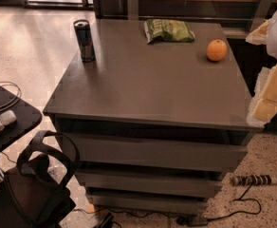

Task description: Move orange near redbull can

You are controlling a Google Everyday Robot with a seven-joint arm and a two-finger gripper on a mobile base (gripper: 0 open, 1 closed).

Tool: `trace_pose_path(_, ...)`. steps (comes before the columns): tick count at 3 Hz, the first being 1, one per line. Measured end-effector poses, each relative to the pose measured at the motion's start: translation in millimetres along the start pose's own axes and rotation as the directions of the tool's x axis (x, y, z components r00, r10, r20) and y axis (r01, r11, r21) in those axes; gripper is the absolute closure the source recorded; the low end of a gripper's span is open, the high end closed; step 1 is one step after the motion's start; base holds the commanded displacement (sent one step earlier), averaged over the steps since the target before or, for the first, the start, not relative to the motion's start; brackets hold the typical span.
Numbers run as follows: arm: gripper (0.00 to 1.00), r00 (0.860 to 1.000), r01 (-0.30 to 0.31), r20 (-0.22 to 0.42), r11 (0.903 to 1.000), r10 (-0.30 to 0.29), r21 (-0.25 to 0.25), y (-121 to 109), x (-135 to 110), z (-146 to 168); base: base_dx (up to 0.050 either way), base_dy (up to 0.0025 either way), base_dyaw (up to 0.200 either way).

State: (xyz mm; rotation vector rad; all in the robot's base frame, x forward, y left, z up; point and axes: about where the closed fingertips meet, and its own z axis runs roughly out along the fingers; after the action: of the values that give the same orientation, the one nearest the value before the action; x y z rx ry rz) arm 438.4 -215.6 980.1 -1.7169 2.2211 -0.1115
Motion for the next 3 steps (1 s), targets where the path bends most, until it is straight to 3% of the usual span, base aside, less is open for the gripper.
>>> trace_pose_path(1, 0.0, 1.0, 0.0, 0.0, 1.0, 0.0, 0.0, 0.0, 0.0, -0.1, 0.039, -0.00241, -0.122)
trace_pose_path(2, 0.0, 1.0, 0.0, 0.001, 1.0, 0.0, 0.003, -0.2, -0.4, -0.7, 0.0, 0.00001, 0.2)
trace_pose_path(3, 0.0, 1.0, 0.0, 0.001, 1.0, 0.0, 0.003, -0.2, -0.4, -0.8, 0.0, 0.0, -0.138)
